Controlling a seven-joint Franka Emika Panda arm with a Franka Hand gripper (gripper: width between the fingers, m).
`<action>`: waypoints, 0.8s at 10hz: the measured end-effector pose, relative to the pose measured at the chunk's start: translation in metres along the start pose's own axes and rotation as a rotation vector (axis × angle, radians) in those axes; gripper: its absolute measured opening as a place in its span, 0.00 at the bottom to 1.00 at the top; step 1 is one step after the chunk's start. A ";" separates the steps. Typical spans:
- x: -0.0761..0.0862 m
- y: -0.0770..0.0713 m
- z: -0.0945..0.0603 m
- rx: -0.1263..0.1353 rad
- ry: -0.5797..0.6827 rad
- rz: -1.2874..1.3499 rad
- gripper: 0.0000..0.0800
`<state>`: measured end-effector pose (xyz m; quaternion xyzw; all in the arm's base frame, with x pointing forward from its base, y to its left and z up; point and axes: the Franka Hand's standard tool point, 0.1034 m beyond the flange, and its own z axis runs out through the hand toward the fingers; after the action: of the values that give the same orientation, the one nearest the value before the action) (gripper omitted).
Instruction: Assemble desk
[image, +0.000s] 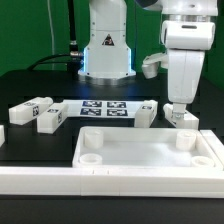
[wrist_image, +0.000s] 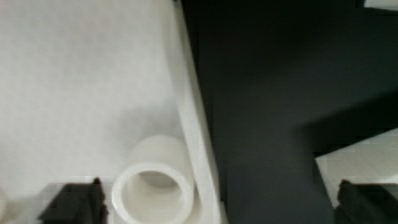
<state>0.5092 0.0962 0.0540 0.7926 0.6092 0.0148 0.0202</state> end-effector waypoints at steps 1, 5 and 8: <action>0.000 0.000 0.000 0.001 0.000 -0.001 0.81; -0.003 -0.010 0.001 0.013 -0.005 0.328 0.81; 0.009 -0.024 0.005 0.023 0.009 0.661 0.81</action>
Offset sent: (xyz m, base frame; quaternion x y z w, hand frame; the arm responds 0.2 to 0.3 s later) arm -0.0157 -0.0178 0.0034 0.0131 -0.0208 0.1911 0.9813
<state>0.4884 0.1109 0.0474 0.9476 0.3191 0.0170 0.0027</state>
